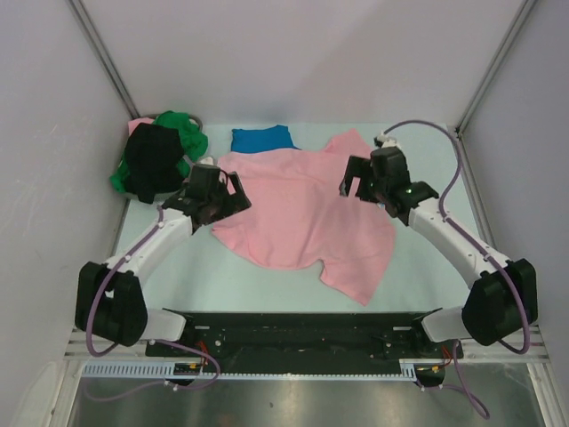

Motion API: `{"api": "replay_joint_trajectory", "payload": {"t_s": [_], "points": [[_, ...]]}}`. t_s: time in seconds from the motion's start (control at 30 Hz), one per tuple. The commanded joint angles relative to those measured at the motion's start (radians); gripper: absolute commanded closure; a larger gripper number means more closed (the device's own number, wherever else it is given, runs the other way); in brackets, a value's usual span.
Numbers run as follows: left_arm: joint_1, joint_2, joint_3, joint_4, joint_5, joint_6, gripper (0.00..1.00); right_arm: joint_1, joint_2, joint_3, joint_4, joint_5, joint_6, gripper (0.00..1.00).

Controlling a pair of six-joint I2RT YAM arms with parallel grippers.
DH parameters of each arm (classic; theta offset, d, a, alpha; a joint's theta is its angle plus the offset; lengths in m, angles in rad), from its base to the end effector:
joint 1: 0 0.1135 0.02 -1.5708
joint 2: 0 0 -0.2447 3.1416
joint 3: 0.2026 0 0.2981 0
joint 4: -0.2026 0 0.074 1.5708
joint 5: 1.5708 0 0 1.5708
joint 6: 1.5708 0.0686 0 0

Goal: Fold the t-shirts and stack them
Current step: Flatten the tshirt out

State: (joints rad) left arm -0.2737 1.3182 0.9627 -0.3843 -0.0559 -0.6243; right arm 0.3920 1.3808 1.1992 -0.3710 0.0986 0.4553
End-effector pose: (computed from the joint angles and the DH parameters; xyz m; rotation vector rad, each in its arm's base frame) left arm 0.3464 -0.0933 0.2090 -0.4368 2.3004 -0.3894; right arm 0.3657 0.1439 0.2854 0.1270 2.1424 0.3958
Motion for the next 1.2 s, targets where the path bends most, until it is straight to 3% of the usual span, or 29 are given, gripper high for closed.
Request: {"api": "replay_joint_trajectory", "payload": {"t_s": [0.0,0.2,0.4,0.53,0.67,0.77,0.87,1.17], "points": [[-0.05,0.088,0.037,-0.094,0.014,0.052,0.03,0.07,-0.064,-0.104,-0.098,0.108,-0.001,0.0],[-0.079,0.315,0.136,-0.205,-0.022,0.101,0.11,0.102,-0.161,-0.184,-0.092,0.121,0.008,0.0],[-0.081,0.366,0.149,-0.217,-0.022,0.117,0.19,0.094,-0.166,-0.233,-0.082,0.11,0.006,0.0],[-0.082,0.383,0.145,-0.222,-0.012,0.133,0.32,0.096,-0.152,-0.262,-0.054,0.101,0.014,0.0],[-0.082,0.391,0.139,-0.22,-0.021,0.141,0.54,0.093,-0.143,-0.293,-0.023,0.076,0.023,0.0],[-0.082,0.401,0.14,-0.219,-0.024,0.147,0.62,0.094,-0.14,-0.309,-0.013,0.072,0.026,0.0],[-0.082,0.423,0.156,-0.229,-0.038,0.149,0.61,0.091,-0.15,-0.331,-0.005,0.072,0.029,0.01],[-0.093,0.496,0.269,-0.3,-0.107,0.15,0.47,0.073,-0.187,-0.369,0.006,0.056,0.028,0.0]]}}
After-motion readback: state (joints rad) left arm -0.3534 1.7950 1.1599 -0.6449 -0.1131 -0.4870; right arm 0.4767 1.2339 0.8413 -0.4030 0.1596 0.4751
